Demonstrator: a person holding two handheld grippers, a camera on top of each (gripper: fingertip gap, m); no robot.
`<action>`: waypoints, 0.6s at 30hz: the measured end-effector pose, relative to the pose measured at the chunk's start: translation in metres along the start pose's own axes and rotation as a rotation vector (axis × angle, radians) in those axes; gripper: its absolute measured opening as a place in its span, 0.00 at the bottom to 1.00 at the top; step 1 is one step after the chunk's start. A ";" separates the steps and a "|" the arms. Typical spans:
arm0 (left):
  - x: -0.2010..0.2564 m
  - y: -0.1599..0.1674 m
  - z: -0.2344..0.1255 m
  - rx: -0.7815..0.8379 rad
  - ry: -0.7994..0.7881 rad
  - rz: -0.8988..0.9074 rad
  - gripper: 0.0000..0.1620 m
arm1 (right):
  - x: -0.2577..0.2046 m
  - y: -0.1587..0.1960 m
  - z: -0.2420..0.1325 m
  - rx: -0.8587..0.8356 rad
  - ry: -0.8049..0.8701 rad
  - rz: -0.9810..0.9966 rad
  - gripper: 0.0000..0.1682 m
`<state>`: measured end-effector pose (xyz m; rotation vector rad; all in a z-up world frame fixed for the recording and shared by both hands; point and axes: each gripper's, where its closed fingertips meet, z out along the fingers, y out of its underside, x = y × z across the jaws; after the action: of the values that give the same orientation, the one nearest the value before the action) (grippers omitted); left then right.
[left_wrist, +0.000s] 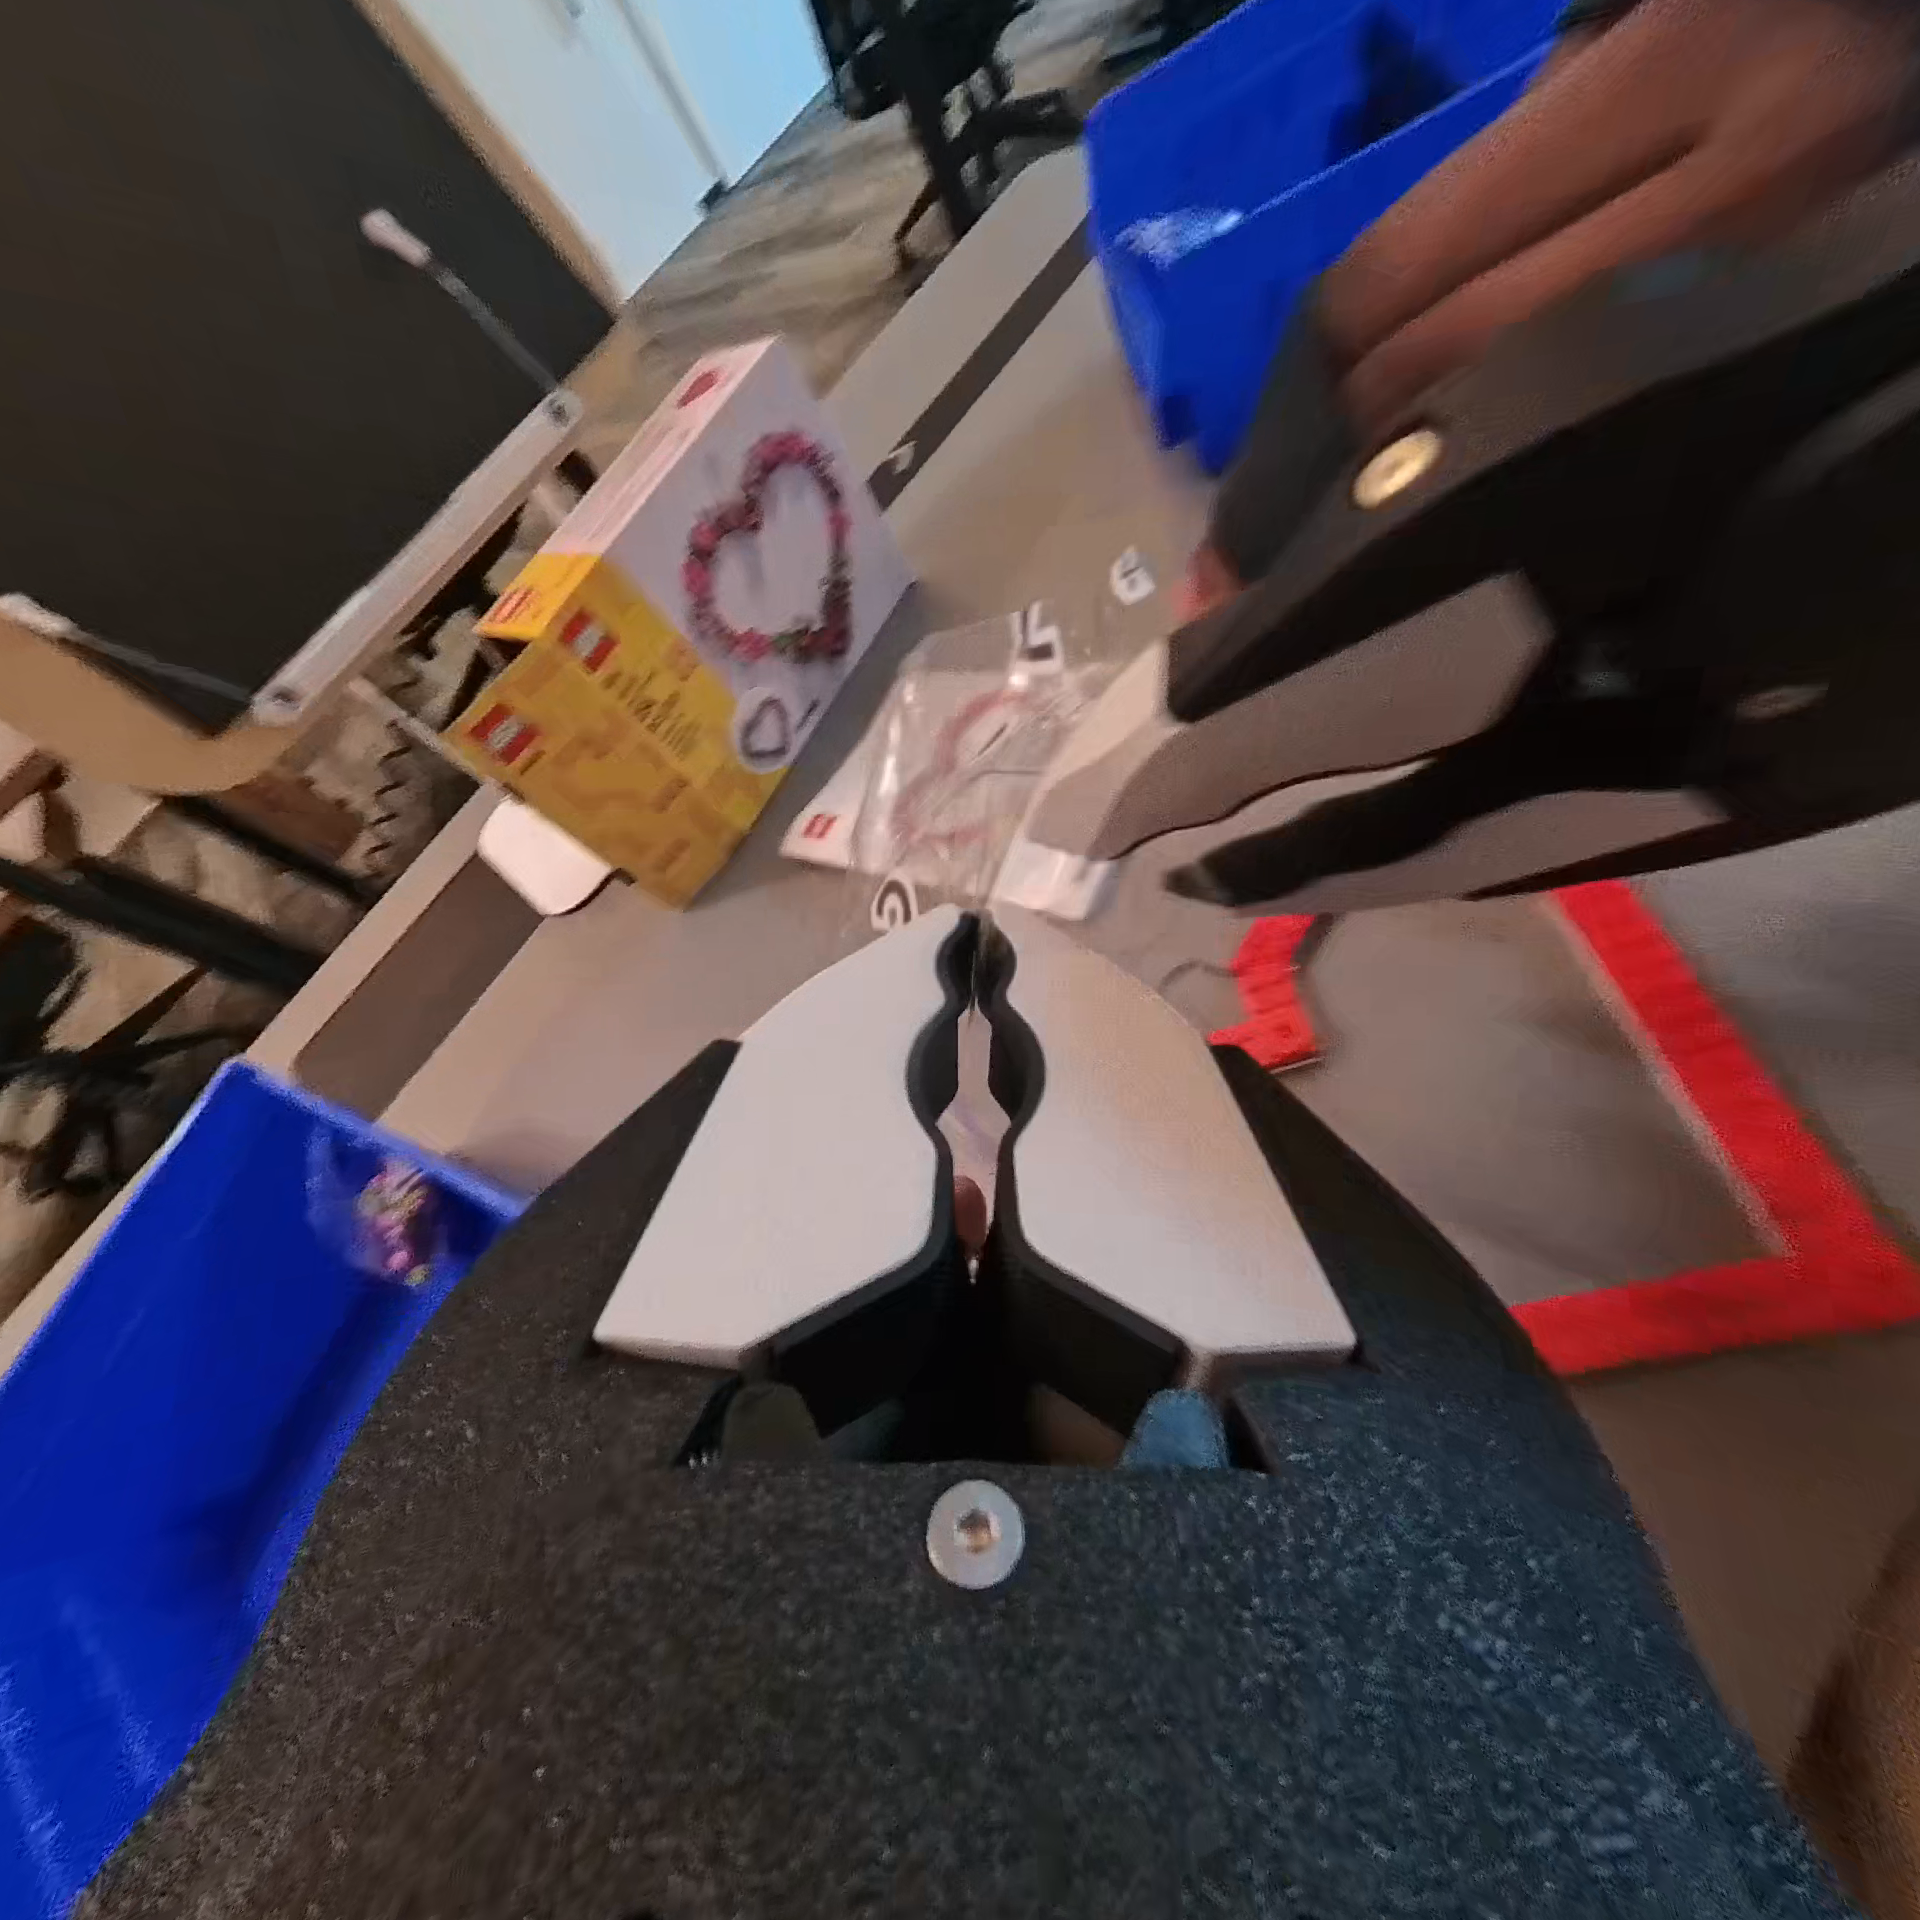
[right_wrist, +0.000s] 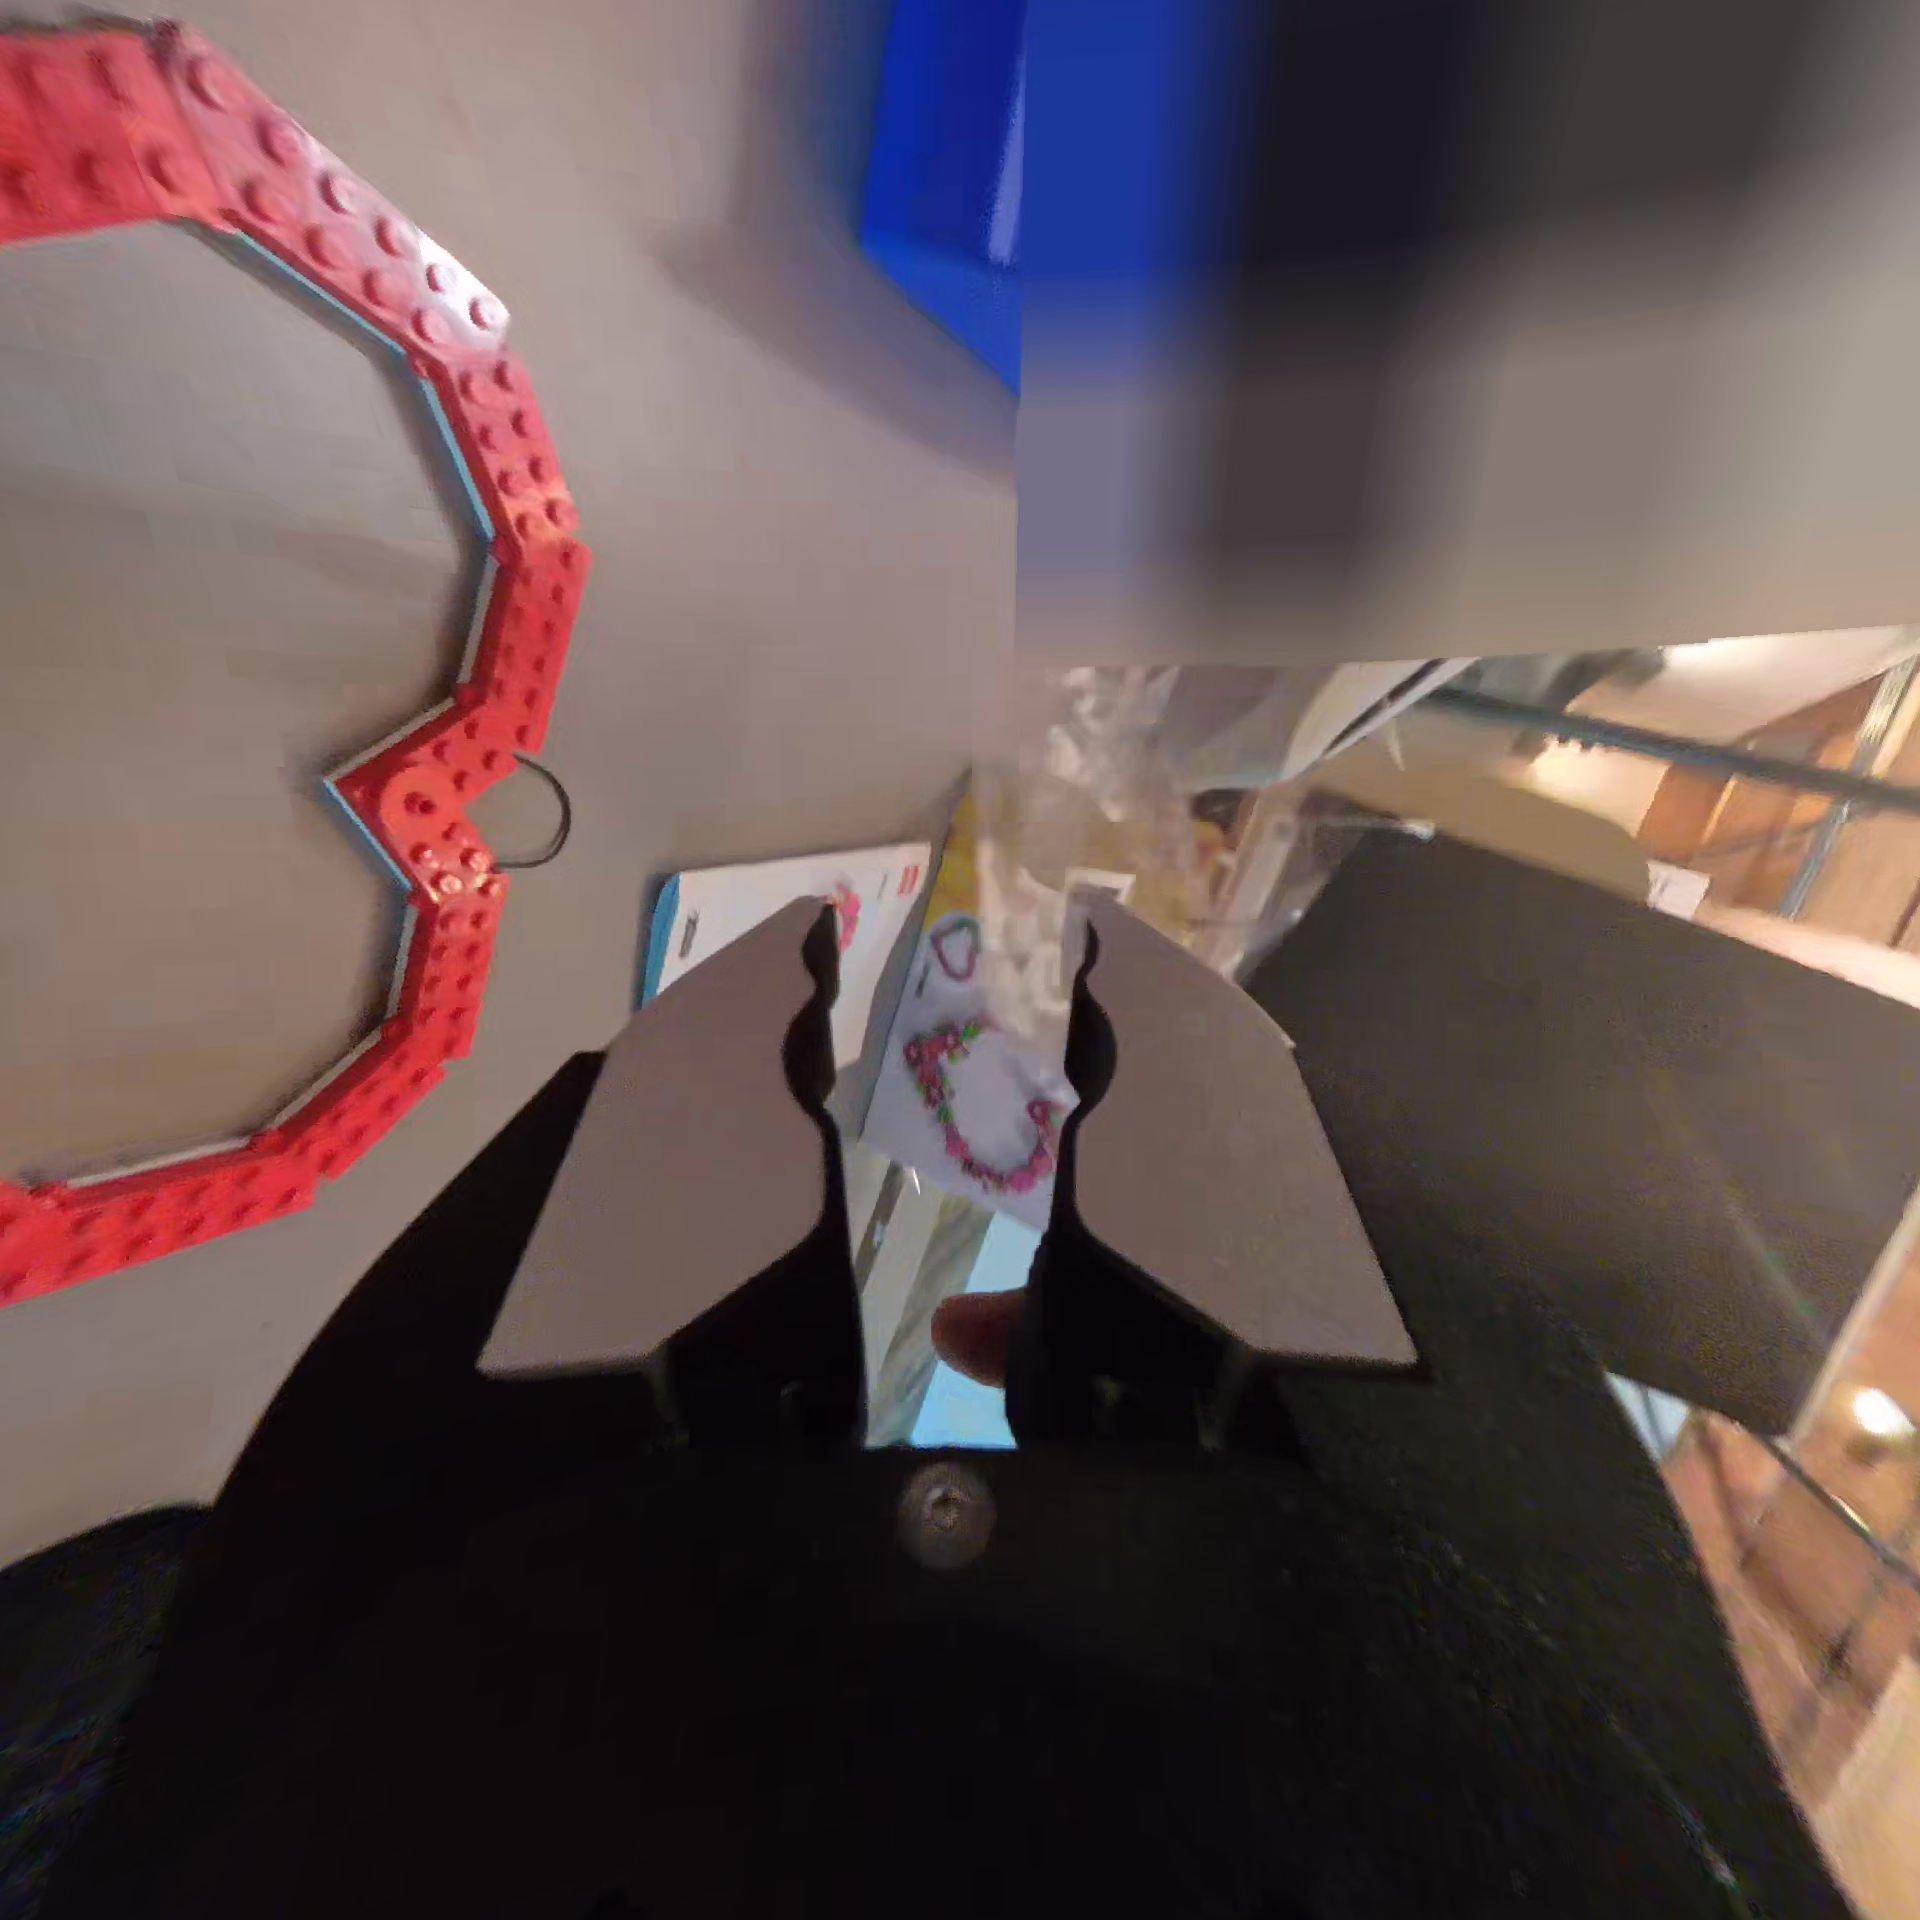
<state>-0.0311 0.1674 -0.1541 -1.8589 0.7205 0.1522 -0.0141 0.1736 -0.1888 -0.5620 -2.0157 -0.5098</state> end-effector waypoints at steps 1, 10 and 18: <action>0.008 -0.006 -0.004 0.028 0.033 -0.014 0.00 | 0.002 0.001 -0.003 -0.041 0.013 -0.015 0.18; -0.004 -0.034 -0.070 0.178 -0.260 0.001 0.00 | 0.008 -0.038 -0.046 -0.063 0.146 -0.299 0.00; 0.046 -0.047 -0.159 0.200 -0.347 0.089 0.00 | -0.001 -0.106 -0.120 0.021 0.207 -0.405 0.00</action>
<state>-0.0042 0.0191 -0.0711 -1.5586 0.5541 0.4332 0.0079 0.0203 -0.1476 -0.0776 -1.9345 -0.7554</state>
